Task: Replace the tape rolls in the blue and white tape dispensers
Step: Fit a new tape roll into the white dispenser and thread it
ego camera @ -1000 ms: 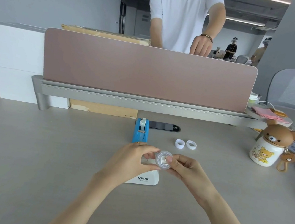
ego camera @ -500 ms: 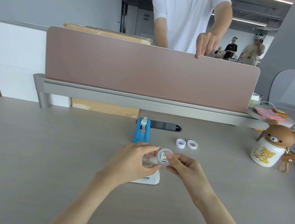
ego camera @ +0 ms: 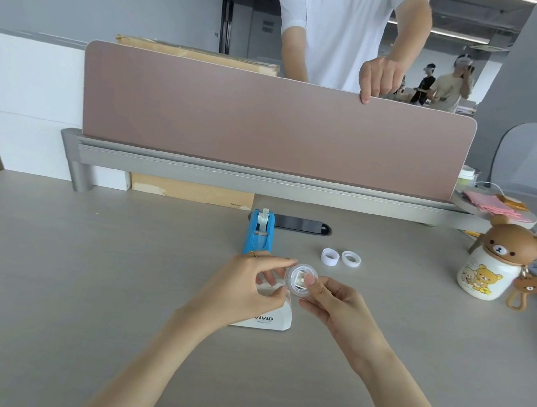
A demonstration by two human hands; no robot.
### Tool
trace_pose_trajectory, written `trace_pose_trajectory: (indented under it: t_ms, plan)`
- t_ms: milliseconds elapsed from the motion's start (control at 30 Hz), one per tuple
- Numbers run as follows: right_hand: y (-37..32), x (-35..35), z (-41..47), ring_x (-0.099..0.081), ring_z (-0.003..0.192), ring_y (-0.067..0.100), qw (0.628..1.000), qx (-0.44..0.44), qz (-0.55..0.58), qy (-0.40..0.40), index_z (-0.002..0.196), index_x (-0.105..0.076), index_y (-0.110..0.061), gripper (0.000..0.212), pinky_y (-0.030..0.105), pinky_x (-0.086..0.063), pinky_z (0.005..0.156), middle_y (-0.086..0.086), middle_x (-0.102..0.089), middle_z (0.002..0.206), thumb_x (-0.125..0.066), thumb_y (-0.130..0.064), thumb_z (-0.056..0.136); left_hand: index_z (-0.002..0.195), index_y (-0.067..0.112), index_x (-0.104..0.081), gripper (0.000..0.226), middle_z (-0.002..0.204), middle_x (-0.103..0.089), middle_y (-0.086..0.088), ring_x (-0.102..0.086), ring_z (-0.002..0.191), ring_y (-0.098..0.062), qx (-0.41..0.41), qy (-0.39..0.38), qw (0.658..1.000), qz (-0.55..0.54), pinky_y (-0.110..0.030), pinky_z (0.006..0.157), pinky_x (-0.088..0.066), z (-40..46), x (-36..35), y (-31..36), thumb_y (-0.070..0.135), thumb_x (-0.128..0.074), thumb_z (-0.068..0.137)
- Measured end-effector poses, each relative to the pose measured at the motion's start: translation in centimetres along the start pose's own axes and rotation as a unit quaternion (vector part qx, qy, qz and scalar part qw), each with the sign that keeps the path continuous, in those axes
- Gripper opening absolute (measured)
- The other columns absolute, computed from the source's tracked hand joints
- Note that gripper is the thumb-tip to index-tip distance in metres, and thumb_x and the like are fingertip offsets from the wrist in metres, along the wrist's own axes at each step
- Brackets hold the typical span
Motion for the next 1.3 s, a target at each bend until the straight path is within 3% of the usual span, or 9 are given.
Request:
trace_pose_trajectory:
  t_ms: [167, 333, 533, 800, 1067, 1133, 1200, 1300]
  plan:
    - [0.0, -0.1, 0.0, -0.067, 0.095, 0.012, 1.0, -0.003, 0.02, -0.002, 0.102, -0.069, 0.003, 0.052, 0.026, -0.049, 0.093, 0.01, -0.073, 0.098, -0.065, -0.041, 0.074, 0.121, 0.033, -0.061, 0.047, 0.092, -0.067, 0.017, -0.062, 0.081, -0.002, 0.015, 0.008, 0.999, -0.031, -0.019, 0.077, -0.051, 0.0, 0.0, 0.0, 0.019, -0.064, 0.077]
    - [-0.1, -0.2, -0.1, -0.067, 0.103, 0.014, 0.999, -0.006, 0.037, -0.003, 0.106, -0.069, -0.002, 0.047, 0.027, -0.048, 0.096, 0.015, -0.072, 0.11, -0.065, -0.039, 0.077, 0.107, 0.039, -0.067, 0.035, 0.089, -0.071, 0.015, -0.063, 0.082, -0.003, 0.03, 0.017, 0.998, -0.054, -0.012, 0.072, -0.048, 0.0, -0.2, 0.1, 0.019, -0.067, 0.078]
    - [-0.2, -0.3, -0.1, -0.066, 0.105, 0.017, 0.999, -0.006, 0.041, -0.003, 0.107, -0.068, 0.001, 0.05, 0.028, -0.048, 0.097, 0.018, -0.07, 0.113, -0.064, -0.039, 0.076, 0.11, 0.039, -0.066, 0.037, 0.089, -0.07, 0.018, -0.056, 0.086, 0.003, 0.015, 0.024, 1.0, -0.014, 0.0, 0.069, -0.036, 0.0, 0.0, 0.2, 0.022, -0.068, 0.077]
    - [-0.4, -0.2, -0.2, -0.066, 0.109, 0.02, 1.0, -0.002, 0.017, 0.016, 0.105, -0.069, -0.004, 0.05, 0.028, -0.049, 0.095, 0.013, -0.074, 0.108, -0.065, -0.043, 0.075, 0.108, 0.036, -0.067, 0.033, 0.077, -0.062, 0.021, -0.054, 0.078, 0.0, -0.012, 0.046, 0.998, 0.027, -0.003, 0.065, -0.035, 0.1, -0.1, 0.1, 0.022, -0.068, 0.078]
    - [-0.3, -1.3, -0.7, -0.069, 0.105, 0.016, 0.995, -0.031, 0.091, -0.002, 0.114, -0.06, 0.005, 0.044, 0.029, -0.047, 0.098, 0.014, -0.075, 0.105, -0.055, -0.033, 0.093, 0.12, 0.03, -0.064, 0.04, 0.102, -0.068, 0.014, -0.054, 0.079, 0.008, -0.024, 0.078, 0.995, 0.059, -0.002, 0.067, -0.037, -0.1, -0.1, 1.3, 0.031, -0.07, 0.081]
    - [-0.4, -1.6, -0.8, -0.069, 0.106, 0.016, 0.993, -0.038, 0.108, -0.008, 0.115, -0.058, 0.009, 0.045, 0.029, -0.047, 0.1, 0.015, -0.074, 0.105, -0.052, -0.031, 0.096, 0.121, 0.029, -0.064, 0.042, 0.102, -0.069, 0.01, -0.059, 0.084, -0.001, -0.031, 0.092, 0.993, 0.07, -0.013, 0.072, -0.046, -0.2, -0.2, 1.6, 0.035, -0.072, 0.08]
    - [-0.4, -2.0, -0.9, -0.068, 0.108, 0.016, 0.992, -0.043, 0.121, -0.013, 0.117, -0.056, 0.012, 0.047, 0.03, -0.046, 0.101, 0.016, -0.074, 0.107, -0.05, -0.03, 0.097, 0.117, 0.03, -0.066, 0.042, 0.096, -0.072, 0.008, -0.062, 0.083, -0.007, -0.03, 0.107, 0.989, 0.096, -0.025, 0.072, -0.052, -0.3, -0.2, 1.7, 0.038, -0.073, 0.077]
    - [-0.3, -2.2, -1.1, -0.069, 0.107, 0.017, 0.991, -0.046, 0.126, -0.008, 0.118, -0.055, 0.013, 0.049, 0.03, -0.046, 0.101, 0.016, -0.074, 0.108, -0.05, -0.031, 0.097, 0.099, 0.028, -0.074, 0.034, 0.07, -0.072, 0.007, -0.067, 0.064, -0.012, -0.055, 0.154, 0.977, 0.14, -0.024, 0.051, -0.054, -0.3, 0.1, 1.9, 0.041, -0.074, 0.068]
Point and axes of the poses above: each hand's wrist, its own z-axis towards the middle knuckle, its own x-axis out of the back of the hand, y = z × x, the point moved 6 cm from there along z, towards the middle knuckle
